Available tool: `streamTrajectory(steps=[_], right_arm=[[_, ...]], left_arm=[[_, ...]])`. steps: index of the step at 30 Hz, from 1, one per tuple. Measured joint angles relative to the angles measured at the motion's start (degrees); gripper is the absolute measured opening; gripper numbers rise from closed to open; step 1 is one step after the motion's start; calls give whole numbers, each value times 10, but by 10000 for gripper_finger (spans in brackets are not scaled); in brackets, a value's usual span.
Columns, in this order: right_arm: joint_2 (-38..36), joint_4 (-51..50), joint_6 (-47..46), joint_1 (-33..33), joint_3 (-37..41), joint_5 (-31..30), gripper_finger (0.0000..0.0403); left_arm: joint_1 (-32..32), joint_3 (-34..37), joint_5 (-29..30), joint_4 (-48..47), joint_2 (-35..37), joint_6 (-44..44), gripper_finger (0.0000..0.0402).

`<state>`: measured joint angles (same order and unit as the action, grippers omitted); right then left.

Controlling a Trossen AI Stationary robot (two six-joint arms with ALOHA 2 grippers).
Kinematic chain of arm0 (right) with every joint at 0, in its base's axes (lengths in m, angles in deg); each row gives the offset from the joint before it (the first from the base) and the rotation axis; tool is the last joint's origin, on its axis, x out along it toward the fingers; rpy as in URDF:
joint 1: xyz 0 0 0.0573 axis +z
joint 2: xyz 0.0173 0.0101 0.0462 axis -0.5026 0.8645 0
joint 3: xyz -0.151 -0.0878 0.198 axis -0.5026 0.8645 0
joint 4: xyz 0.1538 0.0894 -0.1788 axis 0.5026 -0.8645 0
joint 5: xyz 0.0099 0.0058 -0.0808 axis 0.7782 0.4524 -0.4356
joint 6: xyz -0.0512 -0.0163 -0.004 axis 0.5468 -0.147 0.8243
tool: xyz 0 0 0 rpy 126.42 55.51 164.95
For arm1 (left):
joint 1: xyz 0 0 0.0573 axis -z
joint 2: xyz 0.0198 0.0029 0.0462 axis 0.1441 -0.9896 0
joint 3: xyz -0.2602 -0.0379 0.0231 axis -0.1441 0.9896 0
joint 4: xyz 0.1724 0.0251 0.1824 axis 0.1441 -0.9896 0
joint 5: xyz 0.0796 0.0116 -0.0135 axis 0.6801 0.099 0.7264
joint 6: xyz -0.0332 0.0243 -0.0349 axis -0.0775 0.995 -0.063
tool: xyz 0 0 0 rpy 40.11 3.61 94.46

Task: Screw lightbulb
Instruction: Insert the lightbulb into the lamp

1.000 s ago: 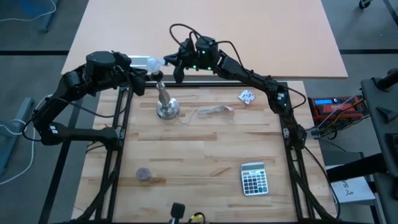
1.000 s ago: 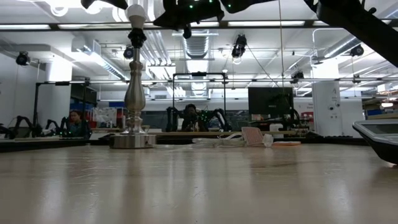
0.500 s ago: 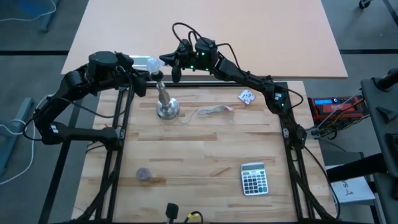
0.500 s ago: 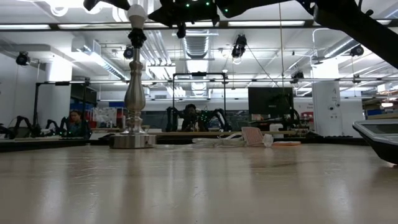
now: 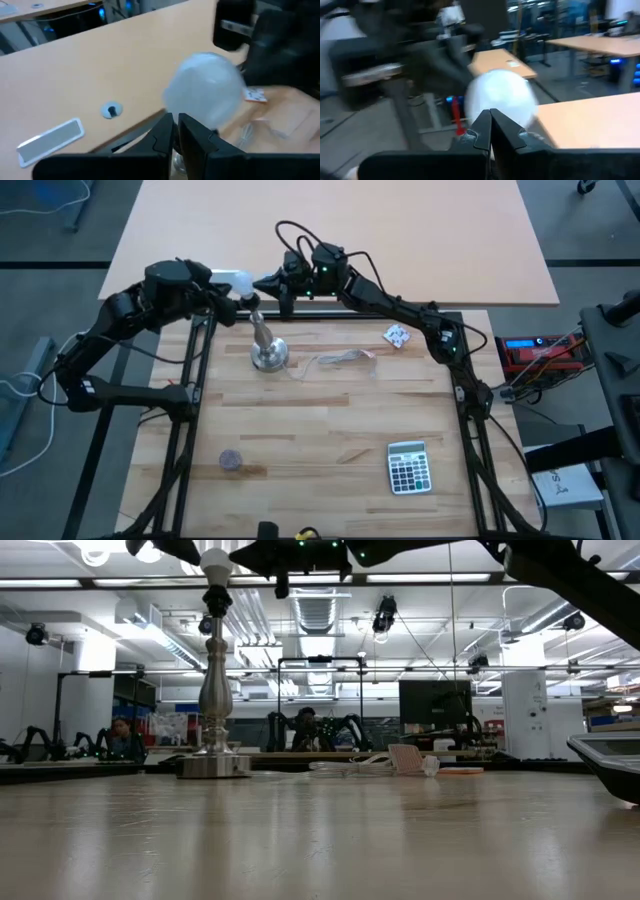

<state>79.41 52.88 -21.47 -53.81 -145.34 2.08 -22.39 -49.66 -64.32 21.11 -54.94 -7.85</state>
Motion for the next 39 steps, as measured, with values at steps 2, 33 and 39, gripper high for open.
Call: streamTrajectory(steps=[2,33,39], right_arm=[[0,-6,0,2,0,10,0],[-17,-43,61,5,1,-68,0],[-17,-48,54,13,1,-28,0]], left_arm=[[0,0,7,0,0,1,20],[1,1,-90,-8,-10,-15,20],[0,1,-57,-5,-6,-15,20]])
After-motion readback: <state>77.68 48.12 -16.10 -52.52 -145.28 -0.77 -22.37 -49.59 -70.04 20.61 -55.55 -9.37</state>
